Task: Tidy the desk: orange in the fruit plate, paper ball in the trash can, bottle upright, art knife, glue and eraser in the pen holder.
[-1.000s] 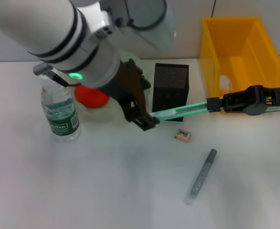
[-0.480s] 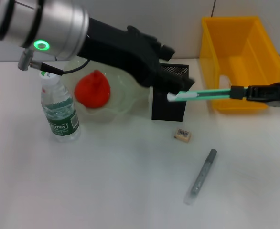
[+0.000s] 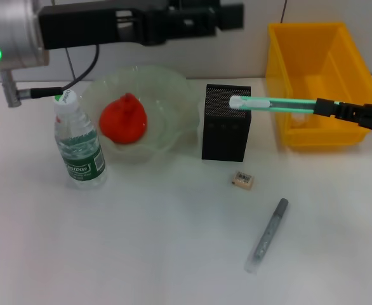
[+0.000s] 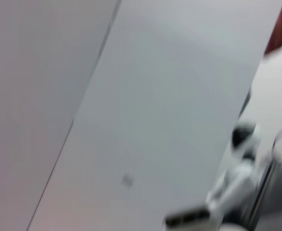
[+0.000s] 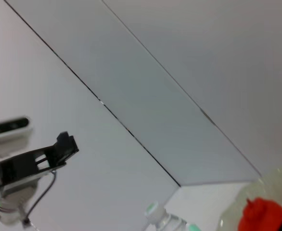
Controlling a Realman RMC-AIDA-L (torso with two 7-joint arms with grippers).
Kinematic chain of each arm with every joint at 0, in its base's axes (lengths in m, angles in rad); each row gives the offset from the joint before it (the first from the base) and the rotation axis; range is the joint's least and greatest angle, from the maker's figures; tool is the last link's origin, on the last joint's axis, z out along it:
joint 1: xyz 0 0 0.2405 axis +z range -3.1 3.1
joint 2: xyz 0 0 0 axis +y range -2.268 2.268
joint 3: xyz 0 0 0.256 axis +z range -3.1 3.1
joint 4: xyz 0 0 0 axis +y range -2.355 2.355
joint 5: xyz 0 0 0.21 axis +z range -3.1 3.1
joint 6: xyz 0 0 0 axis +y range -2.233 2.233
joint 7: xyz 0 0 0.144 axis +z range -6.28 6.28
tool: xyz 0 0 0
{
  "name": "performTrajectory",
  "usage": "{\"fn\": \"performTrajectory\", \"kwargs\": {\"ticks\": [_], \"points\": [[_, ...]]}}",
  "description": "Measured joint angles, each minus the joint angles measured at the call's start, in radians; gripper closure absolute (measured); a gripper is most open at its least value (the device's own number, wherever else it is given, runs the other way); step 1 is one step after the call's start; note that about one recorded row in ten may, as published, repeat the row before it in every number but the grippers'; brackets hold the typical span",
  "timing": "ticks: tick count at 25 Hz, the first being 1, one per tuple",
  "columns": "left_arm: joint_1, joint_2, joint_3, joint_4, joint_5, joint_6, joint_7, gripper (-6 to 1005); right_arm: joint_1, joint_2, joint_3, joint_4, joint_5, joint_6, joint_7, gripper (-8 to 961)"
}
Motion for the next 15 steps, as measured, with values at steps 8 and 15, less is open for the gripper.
{"fn": "performTrajectory", "kwargs": {"ticks": [8,15], "points": [[0.013,-0.003,-0.023,-0.395,-0.221,0.048,0.256,203,-0.025,0.048,0.000,-0.026,0.103,-0.001,-0.189,855],[0.007,-0.012,-0.014,-0.623,-0.299,0.077,0.456,203,-0.077,0.112,0.000,-0.136,0.255,-0.027,-0.472,855]]}}
